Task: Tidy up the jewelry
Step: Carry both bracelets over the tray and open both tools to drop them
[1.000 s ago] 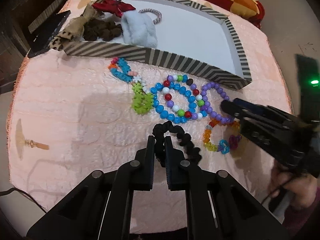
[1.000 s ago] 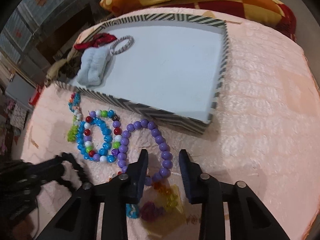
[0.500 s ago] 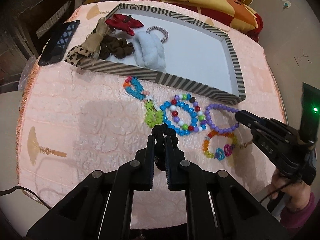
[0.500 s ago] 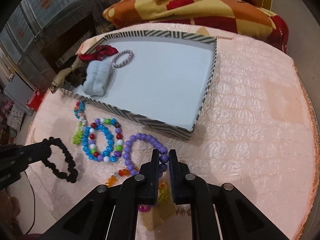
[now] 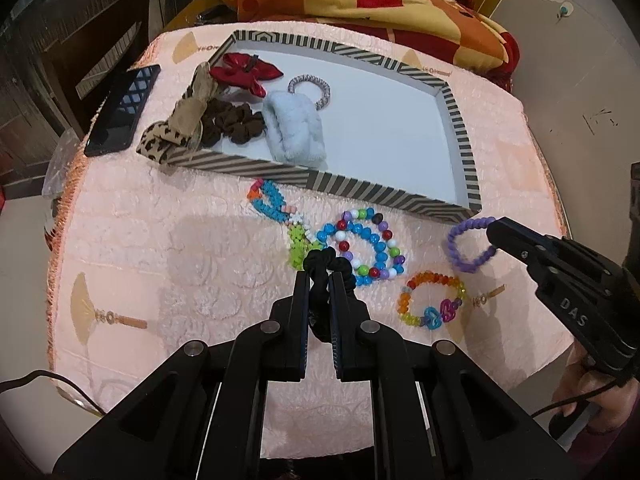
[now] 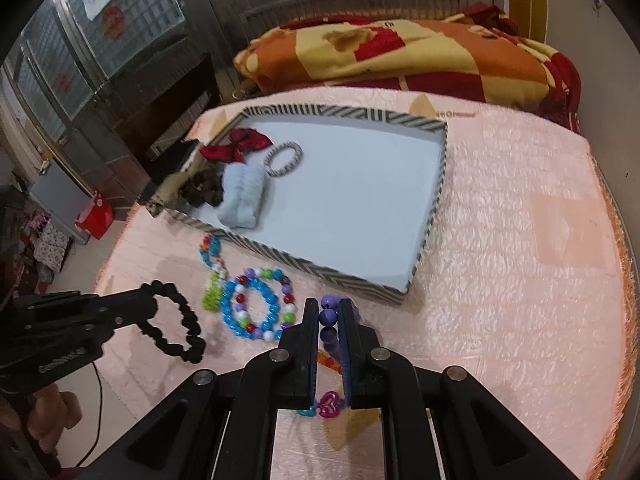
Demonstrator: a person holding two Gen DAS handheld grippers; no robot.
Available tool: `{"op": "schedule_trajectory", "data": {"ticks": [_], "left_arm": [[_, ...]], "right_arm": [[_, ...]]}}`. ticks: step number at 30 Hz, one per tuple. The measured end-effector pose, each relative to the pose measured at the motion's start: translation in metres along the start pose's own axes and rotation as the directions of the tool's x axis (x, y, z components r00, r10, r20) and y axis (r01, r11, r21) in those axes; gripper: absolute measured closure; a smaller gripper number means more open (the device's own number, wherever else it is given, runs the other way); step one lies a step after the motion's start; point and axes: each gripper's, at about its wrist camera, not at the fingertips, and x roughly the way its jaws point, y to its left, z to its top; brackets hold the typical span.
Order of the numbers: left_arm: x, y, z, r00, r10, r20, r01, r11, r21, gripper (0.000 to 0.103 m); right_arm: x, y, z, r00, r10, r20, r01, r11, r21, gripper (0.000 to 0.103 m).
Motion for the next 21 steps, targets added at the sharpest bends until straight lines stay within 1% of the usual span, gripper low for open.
{"op": "schedule_trajectory", "data": {"ticks": [6,12,21], "left_arm": [[-0.011,-0.003,0.012,0.999,0.006,0.032,-0.006,1.000,0.011,0.095],[-0.022,-0.009,0.035,0.997,0.019,0.074,-0.022,0.999,0.038,0.095],[-0.018,-0.015,0.075,0.994,0.034,0.105,-0.042,0.996,0.077,0.095]], "right_arm": [[-0.014,0.004,0.008,1.000,0.005,0.026,-0.004,1.000,-0.015,0.094],[-0.022,0.006,0.020,0.999,0.002,0.053,-0.001,1.000,-0.017,0.094],[-0.021,0.004,0.050,0.996,-0.033,0.085,0.033,0.999,-0.003,0.094]]}}
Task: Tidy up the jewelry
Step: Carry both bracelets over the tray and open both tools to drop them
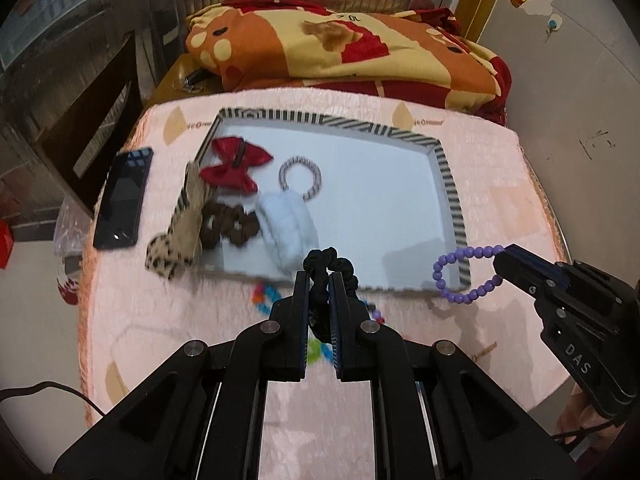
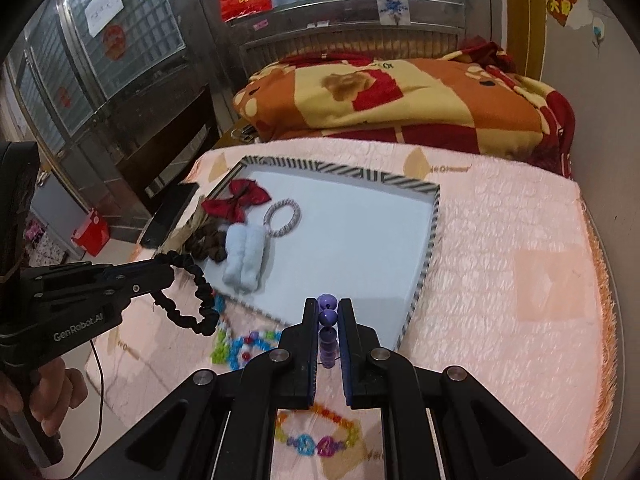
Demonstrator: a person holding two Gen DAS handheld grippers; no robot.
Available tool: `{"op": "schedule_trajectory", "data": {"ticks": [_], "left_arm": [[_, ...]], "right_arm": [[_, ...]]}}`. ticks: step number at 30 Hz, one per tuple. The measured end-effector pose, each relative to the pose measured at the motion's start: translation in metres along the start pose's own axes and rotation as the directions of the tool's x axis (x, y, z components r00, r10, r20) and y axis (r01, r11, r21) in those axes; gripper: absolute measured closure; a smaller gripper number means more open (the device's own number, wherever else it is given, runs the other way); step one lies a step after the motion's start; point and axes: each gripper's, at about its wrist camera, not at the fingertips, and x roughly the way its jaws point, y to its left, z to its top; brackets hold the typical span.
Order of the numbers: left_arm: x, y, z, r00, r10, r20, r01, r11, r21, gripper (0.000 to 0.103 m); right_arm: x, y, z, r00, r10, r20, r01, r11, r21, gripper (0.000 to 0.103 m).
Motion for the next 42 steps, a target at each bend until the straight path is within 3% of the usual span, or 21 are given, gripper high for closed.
{"op": "schedule_trajectory", "data": {"ticks": [12,22,34,42], "left_arm": [[0.046,0.000,0.049,1.000,0.003,-0.017,-0.002,0.999,0.050,0.095],[0.097,-0.007,0.080,0.995,-0.043,-0.092,0.050,0.996,0.069,0.095],[0.148,-0.004,0.090,0.981,-0.032,-0.194,0.054,0.993,0.108,0.095],[0.167,0.000,0.086,0.974,-0.007,-0.228,0.031,0.994,0.104,0.095]], "right_arm": [[0.032,-0.001,0.027,0.999,-0.017,-0.027,0.019,0.998,0.053,0.094],[0.070,0.006,0.041,0.997,0.009,-0.072,-0.002,0.996,0.092,0.094],[0.129,-0.033,0.035,0.980,-0.041,-0.195,0.080,0.977,0.198,0.094],[0.150,-0.030,0.026,0.967,-0.045,-0.250,0.095,0.977,0.190,0.094]]}}
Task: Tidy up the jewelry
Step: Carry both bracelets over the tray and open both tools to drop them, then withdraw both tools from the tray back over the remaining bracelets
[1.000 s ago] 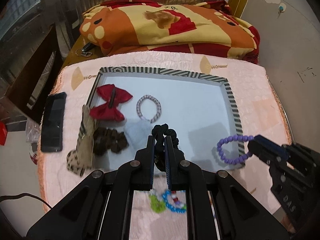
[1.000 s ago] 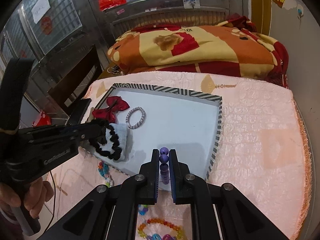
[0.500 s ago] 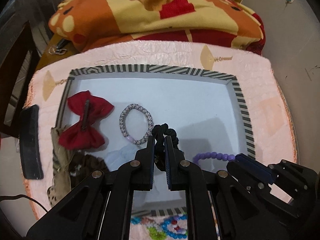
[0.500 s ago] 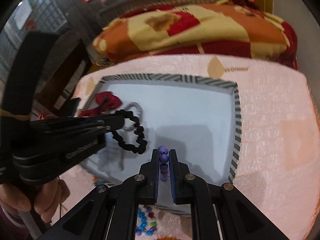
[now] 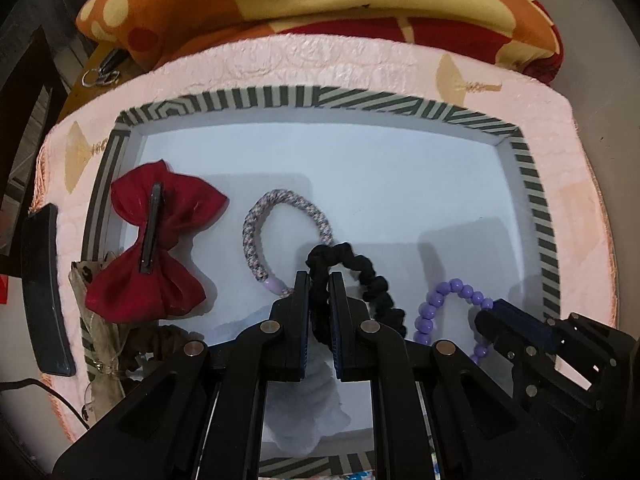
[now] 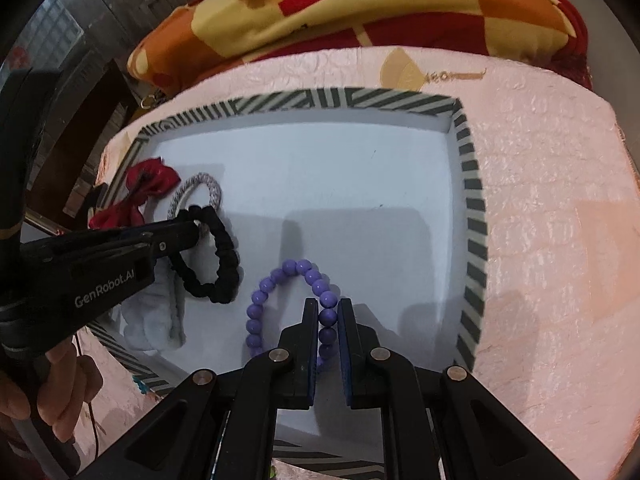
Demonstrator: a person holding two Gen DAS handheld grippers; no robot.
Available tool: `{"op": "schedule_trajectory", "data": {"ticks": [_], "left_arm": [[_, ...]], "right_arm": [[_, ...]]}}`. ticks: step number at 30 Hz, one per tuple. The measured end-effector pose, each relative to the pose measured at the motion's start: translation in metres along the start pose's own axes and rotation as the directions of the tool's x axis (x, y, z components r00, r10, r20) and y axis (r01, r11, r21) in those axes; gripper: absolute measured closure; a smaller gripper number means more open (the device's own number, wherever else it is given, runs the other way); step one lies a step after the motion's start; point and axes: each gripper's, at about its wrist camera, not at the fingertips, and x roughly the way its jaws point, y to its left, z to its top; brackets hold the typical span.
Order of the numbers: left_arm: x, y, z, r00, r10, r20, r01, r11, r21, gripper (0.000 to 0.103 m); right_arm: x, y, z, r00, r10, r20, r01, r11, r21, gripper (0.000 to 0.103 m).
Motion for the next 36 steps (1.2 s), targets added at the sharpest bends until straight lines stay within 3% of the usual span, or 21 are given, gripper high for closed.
{"op": "schedule_trajectory", "data": {"ticks": [3,7,9,13,20,23,36], "left_arm": [[-0.001,0.002,-0.002,1.000,-0.004,0.001,0.004,1.000,-0.011,0.093],[-0.004,0.008,-0.002,1.000,-0.019,0.004,0.019,0.999,-0.037,0.065],[-0.009,0.010,-0.004,1.000,-0.024,0.014,0.025,0.999,-0.044,0.061],[-0.025,0.021,-0.008,0.999,-0.033,0.041,0.035,0.997,-0.066,0.051],[-0.054,0.028,-0.027,0.996,0.012,0.091,-0.004,0.995,-0.097,0.051],[-0.066,0.026,-0.041,0.992,0.039,0.122,-0.026,0.994,-0.108,0.051],[-0.095,0.010,-0.106,0.984,0.099,0.151,-0.073,0.983,-0.171,0.051]], "right_arm": [[0.000,0.002,-0.002,1.000,-0.022,-0.012,0.022,1.000,-0.020,0.094],[-0.001,-0.004,-0.005,1.000,-0.020,-0.016,0.020,1.000,0.003,0.086],[-0.004,-0.007,-0.007,1.000,-0.016,-0.009,0.016,1.000,0.016,0.078],[-0.015,-0.011,-0.011,1.000,0.002,0.008,-0.003,0.999,0.033,0.077],[-0.044,-0.009,-0.018,0.997,0.030,0.066,-0.032,0.999,0.038,0.071],[-0.056,-0.005,-0.022,0.995,0.038,0.093,-0.041,0.999,0.027,0.063],[-0.086,-0.006,-0.071,0.992,0.063,0.109,-0.061,0.998,-0.022,0.062]]}}
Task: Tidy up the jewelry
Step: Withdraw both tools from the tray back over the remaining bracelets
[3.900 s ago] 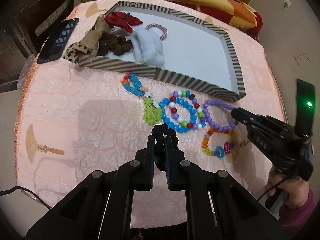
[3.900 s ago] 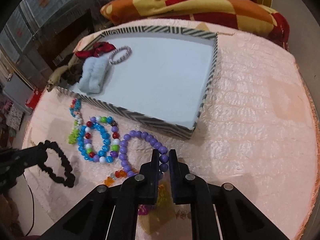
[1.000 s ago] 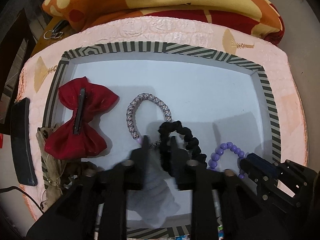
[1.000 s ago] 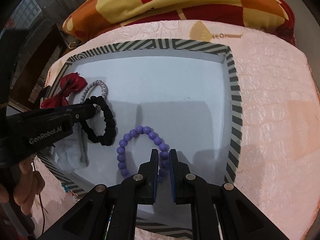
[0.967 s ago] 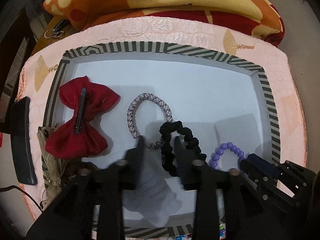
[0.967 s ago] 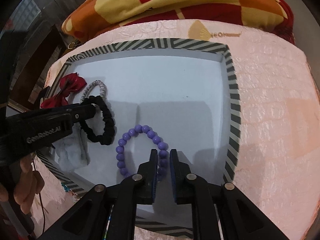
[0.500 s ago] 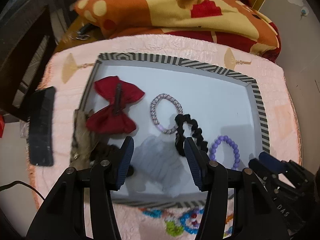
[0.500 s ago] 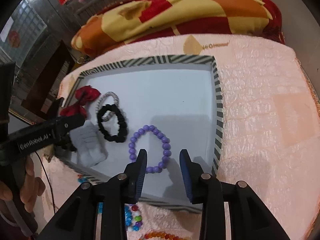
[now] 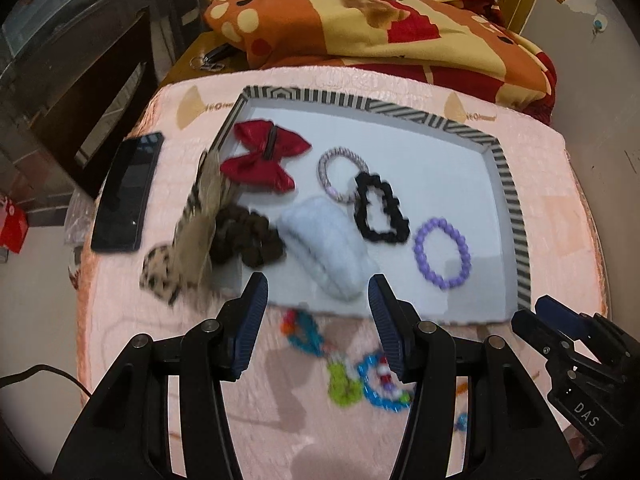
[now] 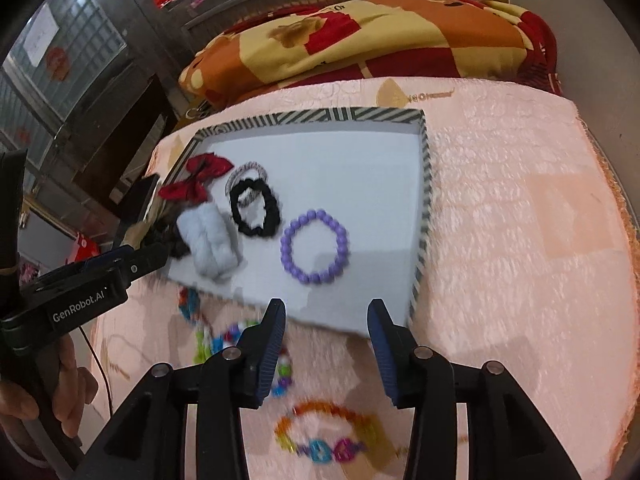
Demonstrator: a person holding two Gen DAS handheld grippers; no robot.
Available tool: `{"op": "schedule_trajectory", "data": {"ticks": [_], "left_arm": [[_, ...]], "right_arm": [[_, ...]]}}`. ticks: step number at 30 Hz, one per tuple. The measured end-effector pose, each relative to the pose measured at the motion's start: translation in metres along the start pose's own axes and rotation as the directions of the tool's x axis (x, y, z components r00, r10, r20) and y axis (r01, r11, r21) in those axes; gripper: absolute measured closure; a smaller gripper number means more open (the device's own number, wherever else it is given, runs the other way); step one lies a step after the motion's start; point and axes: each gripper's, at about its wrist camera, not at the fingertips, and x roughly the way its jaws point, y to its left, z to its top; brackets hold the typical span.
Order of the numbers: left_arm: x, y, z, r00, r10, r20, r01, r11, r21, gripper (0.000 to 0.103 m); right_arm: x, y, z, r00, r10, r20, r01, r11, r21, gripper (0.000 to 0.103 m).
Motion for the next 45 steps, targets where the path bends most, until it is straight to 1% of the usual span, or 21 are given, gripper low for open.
{"op": "schedule_trajectory", "data": {"ticks": [8,10,19,27,45], "left_arm": [[-0.017,-0.015,-0.039,1.000,0.013,0.000,-0.013,1.000,-0.022,0.051],[-0.021,-0.019,-0.049,1.000,0.020,0.001,-0.020,1.000,-0.020,0.051],[-0.033,-0.028,-0.079,0.999,0.045,0.017,-0.044,0.998,-0.035,0.051],[-0.035,-0.031,-0.093,0.998,0.054,0.012,-0.053,0.998,-0.040,0.051],[-0.031,-0.029,-0.098,0.998,0.064,-0.004,-0.064,0.997,-0.036,0.051]], "right_arm": [[-0.027,-0.015,-0.030,0.999,-0.030,0.018,0.030,0.999,-0.027,0.060],[-0.031,-0.018,-0.037,0.999,-0.032,0.017,0.033,0.999,-0.031,0.057],[-0.041,-0.027,-0.063,0.999,-0.032,0.002,0.032,0.998,-0.048,0.056],[-0.045,-0.031,-0.076,1.000,-0.029,-0.008,0.029,0.999,-0.043,0.056],[-0.035,-0.022,-0.084,0.998,-0.041,-0.044,0.037,0.996,-0.085,0.055]]}}
